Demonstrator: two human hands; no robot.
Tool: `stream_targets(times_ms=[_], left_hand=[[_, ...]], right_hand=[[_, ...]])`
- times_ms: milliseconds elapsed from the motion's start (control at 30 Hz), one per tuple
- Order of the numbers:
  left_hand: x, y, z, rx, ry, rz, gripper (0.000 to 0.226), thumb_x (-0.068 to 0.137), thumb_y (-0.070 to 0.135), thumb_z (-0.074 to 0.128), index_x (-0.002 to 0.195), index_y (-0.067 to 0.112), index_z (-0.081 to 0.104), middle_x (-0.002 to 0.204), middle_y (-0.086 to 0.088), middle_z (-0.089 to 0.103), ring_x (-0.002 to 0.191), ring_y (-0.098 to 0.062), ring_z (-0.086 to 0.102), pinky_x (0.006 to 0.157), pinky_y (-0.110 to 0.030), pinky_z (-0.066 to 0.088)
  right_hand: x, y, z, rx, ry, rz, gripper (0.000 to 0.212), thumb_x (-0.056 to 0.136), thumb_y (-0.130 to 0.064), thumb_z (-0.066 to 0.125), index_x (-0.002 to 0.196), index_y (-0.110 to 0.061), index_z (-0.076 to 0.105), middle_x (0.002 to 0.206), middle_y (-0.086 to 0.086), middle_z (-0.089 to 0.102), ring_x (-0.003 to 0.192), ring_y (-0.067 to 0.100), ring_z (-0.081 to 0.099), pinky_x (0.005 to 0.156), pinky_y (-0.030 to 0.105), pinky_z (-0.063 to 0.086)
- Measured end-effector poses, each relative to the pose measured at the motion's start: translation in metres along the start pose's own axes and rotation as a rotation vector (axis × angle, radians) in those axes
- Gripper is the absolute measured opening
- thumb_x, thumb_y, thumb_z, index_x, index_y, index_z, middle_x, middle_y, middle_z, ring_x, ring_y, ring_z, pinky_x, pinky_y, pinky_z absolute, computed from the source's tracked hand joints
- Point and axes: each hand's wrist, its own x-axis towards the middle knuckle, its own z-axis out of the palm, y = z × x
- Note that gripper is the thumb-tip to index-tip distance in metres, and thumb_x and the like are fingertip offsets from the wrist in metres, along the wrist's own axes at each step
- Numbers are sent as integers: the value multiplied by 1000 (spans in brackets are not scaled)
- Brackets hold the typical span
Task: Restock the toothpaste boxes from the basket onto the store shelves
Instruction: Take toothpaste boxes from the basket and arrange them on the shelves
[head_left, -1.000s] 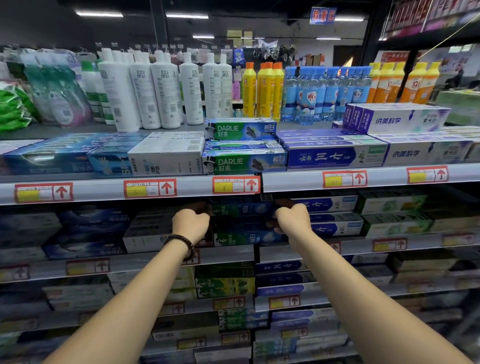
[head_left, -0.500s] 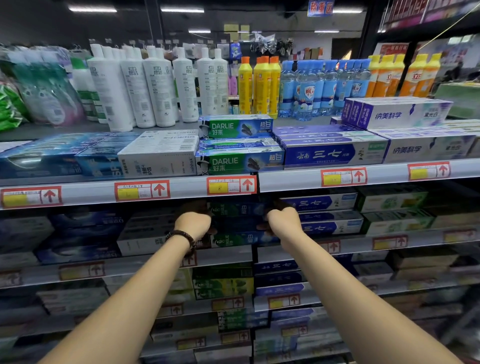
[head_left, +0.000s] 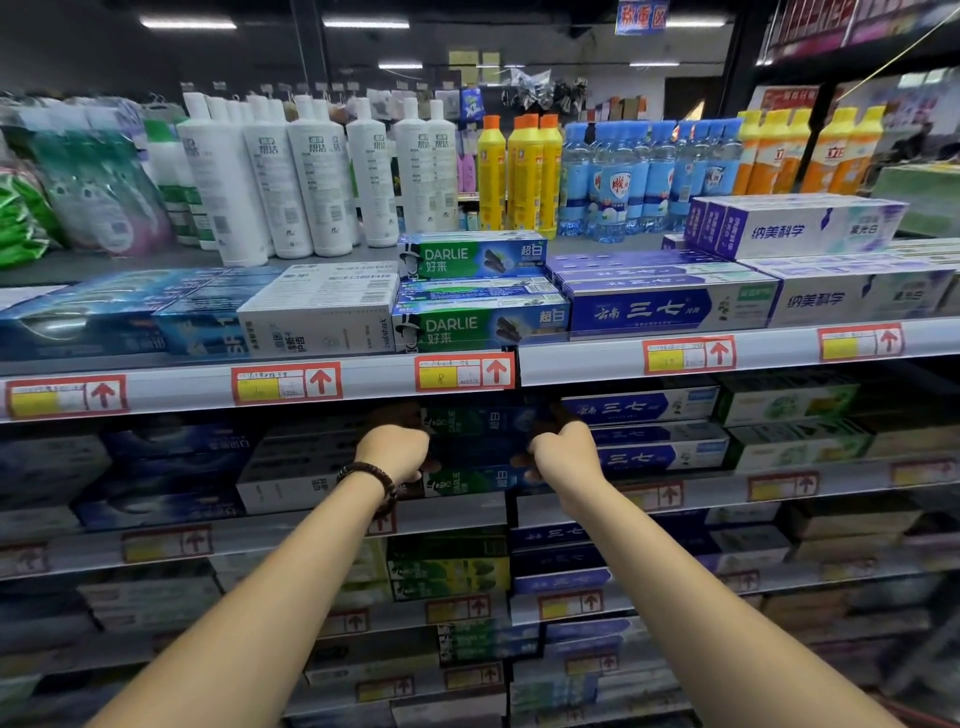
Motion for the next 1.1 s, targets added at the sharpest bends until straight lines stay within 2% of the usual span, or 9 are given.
stream_targets(times_ms=[100, 200, 367, 533, 633, 700, 767, 900, 1100], left_hand=[[-1, -1, 2, -27, 0, 23, 23, 101, 13, 48, 79, 18, 55, 83, -10, 71, 80, -34, 75, 79, -45, 61], [-2, -3, 2, -36, 16, 27, 28, 100, 14, 49, 73, 21, 53, 83, -12, 70, 84, -39, 76, 84, -50, 62], [-3, -5, 4, -31, 43, 14, 30, 99, 12, 48, 71, 6, 58, 66, -14, 66, 62, -28, 65, 66, -35, 53], [-9, -6, 5, 2, 95, 73, 40, 99, 7, 50, 59, 6, 52, 49, -7, 57, 46, -20, 56, 51, -26, 48], [-12, -7, 5, -19, 107, 105, 26, 99, 4, 51, 94, -8, 73, 61, -8, 64, 37, -10, 53, 36, -19, 41], [-13, -8, 3, -21, 119, 142, 35, 99, 4, 52, 130, -5, 67, 94, -19, 75, 41, -11, 57, 36, -17, 41], [-13, -12, 1, -36, 120, 169, 41, 100, 5, 52, 139, 5, 65, 105, -18, 76, 54, -18, 67, 42, -21, 46], [-15, -24, 3, -129, 128, 178, 32, 101, 7, 53, 131, 10, 63, 73, -10, 76, 61, -23, 76, 47, -28, 53], [-29, -43, 4, -186, 168, 238, 8, 104, 16, 59, 110, 13, 53, 85, -11, 74, 58, -16, 75, 47, -31, 57]], right_hand=[[-1, -2, -3, -11, -9, 6, 27, 98, -1, 54, 125, -7, 56, 104, 18, 75, 82, 36, 77, 56, 32, 61], [-1, -2, -4, -13, -21, 2, 31, 98, -2, 53, 128, -10, 55, 100, 16, 77, 76, 33, 76, 63, 38, 63], [-3, -1, -5, -14, -12, -11, 27, 97, -2, 55, 123, -10, 55, 105, 13, 72, 82, 33, 80, 79, 56, 66], [-15, 2, -6, 41, -34, -18, 21, 100, -1, 58, 118, -11, 53, 106, 13, 69, 84, 32, 80, 73, 43, 66], [-24, 8, -3, 146, -50, -22, 20, 101, -2, 58, 118, -12, 55, 109, 14, 69, 78, 27, 80, 59, 31, 58], [-30, 13, -1, 192, -51, -28, 24, 102, -2, 59, 125, -10, 57, 109, 11, 69, 76, 25, 80, 61, 31, 60], [-35, 18, -1, 193, -52, -44, 27, 103, -3, 58, 128, -12, 53, 112, 9, 69, 76, 23, 79, 65, 32, 61], [-44, 24, 0, 224, -54, -71, 24, 104, -1, 57, 121, -17, 54, 111, 8, 69, 80, 26, 79, 69, 37, 61], [-57, 27, 3, 253, -38, -70, 20, 103, -4, 62, 119, -15, 60, 104, 8, 74, 86, 34, 79, 64, 33, 61]])
